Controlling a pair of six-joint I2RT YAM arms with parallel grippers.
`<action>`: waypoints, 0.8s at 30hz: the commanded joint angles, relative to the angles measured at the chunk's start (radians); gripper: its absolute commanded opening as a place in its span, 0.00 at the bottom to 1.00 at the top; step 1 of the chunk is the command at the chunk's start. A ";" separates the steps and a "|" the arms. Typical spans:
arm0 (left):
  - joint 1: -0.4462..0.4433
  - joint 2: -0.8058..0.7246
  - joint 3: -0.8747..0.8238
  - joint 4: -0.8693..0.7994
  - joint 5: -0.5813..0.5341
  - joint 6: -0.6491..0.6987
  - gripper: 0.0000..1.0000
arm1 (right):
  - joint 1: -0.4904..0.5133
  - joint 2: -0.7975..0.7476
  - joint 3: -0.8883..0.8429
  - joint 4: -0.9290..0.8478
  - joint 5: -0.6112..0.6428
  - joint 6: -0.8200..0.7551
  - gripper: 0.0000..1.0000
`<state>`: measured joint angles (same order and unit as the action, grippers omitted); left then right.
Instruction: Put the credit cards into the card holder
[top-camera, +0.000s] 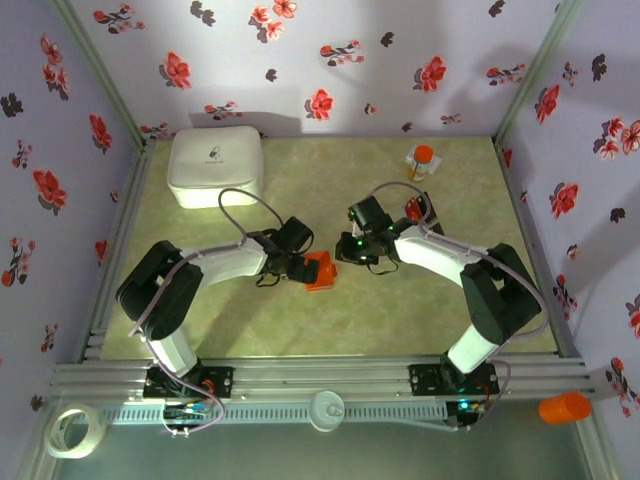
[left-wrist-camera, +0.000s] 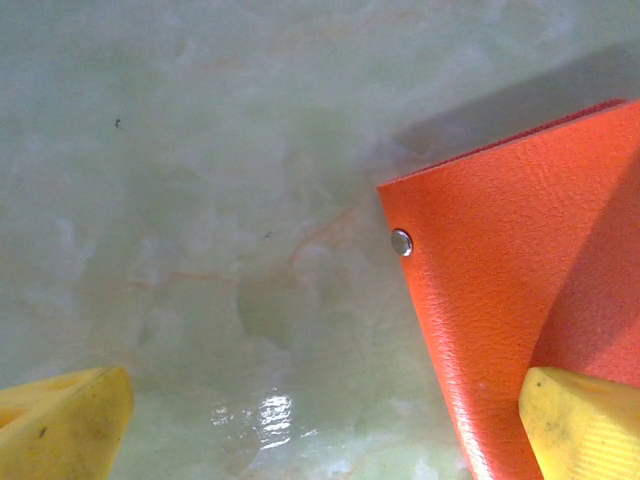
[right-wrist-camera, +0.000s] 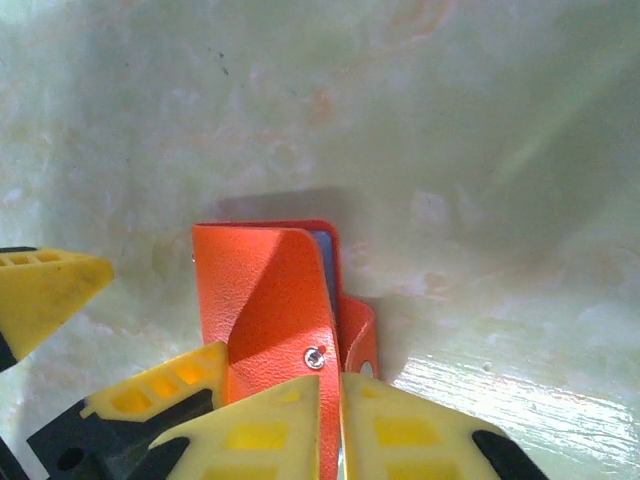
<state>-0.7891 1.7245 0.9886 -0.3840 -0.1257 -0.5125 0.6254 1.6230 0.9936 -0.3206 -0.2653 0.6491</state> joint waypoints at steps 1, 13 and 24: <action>-0.010 0.039 0.000 -0.098 -0.066 0.043 1.00 | -0.003 0.011 -0.005 -0.036 -0.004 -0.023 0.28; -0.024 0.053 0.012 -0.128 -0.100 0.065 1.00 | 0.008 0.080 0.028 -0.056 -0.033 -0.056 0.35; -0.027 0.059 0.013 -0.126 -0.100 0.068 1.00 | 0.014 0.113 0.060 -0.061 -0.035 -0.063 0.28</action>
<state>-0.8120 1.7355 1.0111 -0.4095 -0.1772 -0.4820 0.6312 1.7172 1.0229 -0.3618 -0.2920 0.6033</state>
